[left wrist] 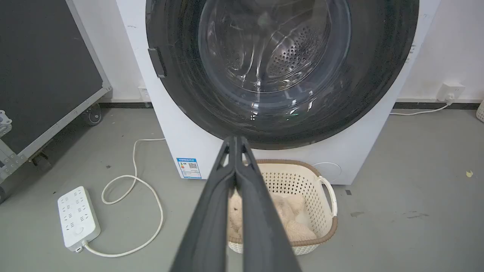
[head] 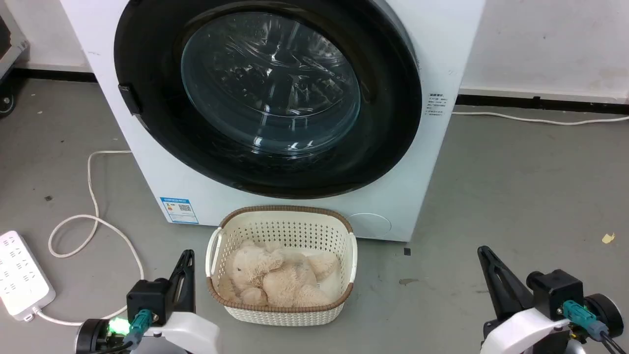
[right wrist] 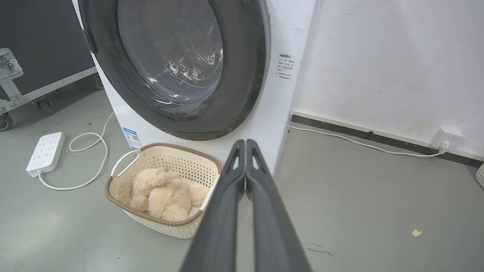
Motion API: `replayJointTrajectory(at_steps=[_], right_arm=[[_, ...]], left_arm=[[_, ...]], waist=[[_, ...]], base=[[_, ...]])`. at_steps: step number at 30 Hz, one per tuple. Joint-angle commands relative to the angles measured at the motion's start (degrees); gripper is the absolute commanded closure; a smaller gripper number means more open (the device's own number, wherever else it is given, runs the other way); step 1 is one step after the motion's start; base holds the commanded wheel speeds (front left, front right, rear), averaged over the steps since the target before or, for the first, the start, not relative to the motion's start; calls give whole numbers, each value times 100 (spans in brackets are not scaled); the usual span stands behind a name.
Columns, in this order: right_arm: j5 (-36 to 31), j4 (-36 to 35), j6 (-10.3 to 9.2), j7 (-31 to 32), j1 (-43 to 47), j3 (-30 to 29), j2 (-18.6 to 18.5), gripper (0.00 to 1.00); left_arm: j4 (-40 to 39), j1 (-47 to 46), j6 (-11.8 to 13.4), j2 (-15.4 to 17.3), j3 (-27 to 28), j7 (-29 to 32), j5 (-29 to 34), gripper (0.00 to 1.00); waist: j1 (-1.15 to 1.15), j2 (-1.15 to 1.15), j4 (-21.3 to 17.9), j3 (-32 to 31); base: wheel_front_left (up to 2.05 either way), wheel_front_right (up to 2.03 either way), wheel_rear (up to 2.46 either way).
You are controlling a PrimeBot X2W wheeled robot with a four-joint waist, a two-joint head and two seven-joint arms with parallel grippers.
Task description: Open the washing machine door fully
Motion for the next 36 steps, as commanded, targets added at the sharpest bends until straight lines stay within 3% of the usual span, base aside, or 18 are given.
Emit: replayJointTrajectory(at_steps=[1, 36], right_arm=[[-43, 12, -8, 3, -67, -4, 27, 100], [-43, 12, -8, 3, -67, -4, 27, 100]], left_arm=[[-21, -88, 15, 3, -1, 2, 17, 100], [-21, -88, 15, 3, -1, 2, 17, 100]], waist=[[0, 0, 0, 0], [0, 0, 0, 0]], base=[[0, 0, 0], [0, 0, 0]])
